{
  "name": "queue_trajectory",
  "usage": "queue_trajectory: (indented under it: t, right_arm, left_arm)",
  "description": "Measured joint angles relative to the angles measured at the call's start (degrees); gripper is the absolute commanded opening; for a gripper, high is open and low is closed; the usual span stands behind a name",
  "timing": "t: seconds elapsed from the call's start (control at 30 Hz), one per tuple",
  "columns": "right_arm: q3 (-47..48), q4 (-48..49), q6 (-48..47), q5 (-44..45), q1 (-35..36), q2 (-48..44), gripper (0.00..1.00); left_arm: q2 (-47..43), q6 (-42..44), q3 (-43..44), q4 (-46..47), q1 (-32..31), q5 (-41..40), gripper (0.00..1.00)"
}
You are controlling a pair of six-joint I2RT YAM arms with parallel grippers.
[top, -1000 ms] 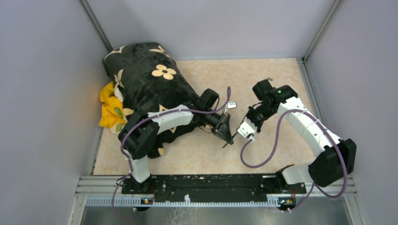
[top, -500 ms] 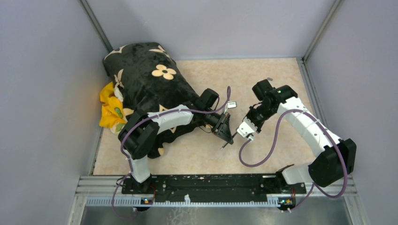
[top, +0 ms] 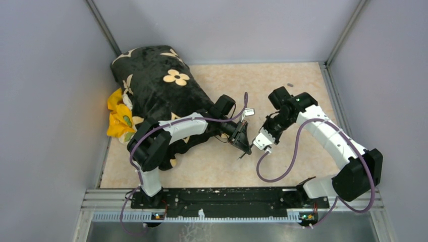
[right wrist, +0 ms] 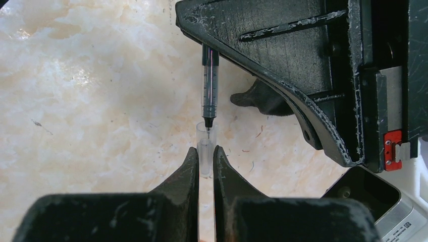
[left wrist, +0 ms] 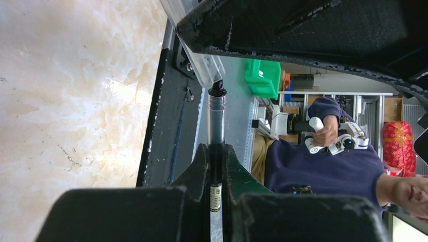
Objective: Insert the pens into the pen caps
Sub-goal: Insert the pen cap onto the pen.
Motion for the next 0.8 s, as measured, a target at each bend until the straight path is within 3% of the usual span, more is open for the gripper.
queue_trajectory:
  t: [0.47,0.8]
  right_arm:
    - [1.25,-0.39,1.99,2.49,1.51,-0.02,0.0]
    - [1.49,-0.28,4.46,9.57,6.56,0.0,0.0]
  left_arm:
    - [0.61,-0.76,0.0,0.35,0.0,-0.02,0.0]
    - [1.51,-2.32,0.11,0.52,0.0,0.04,0.0]
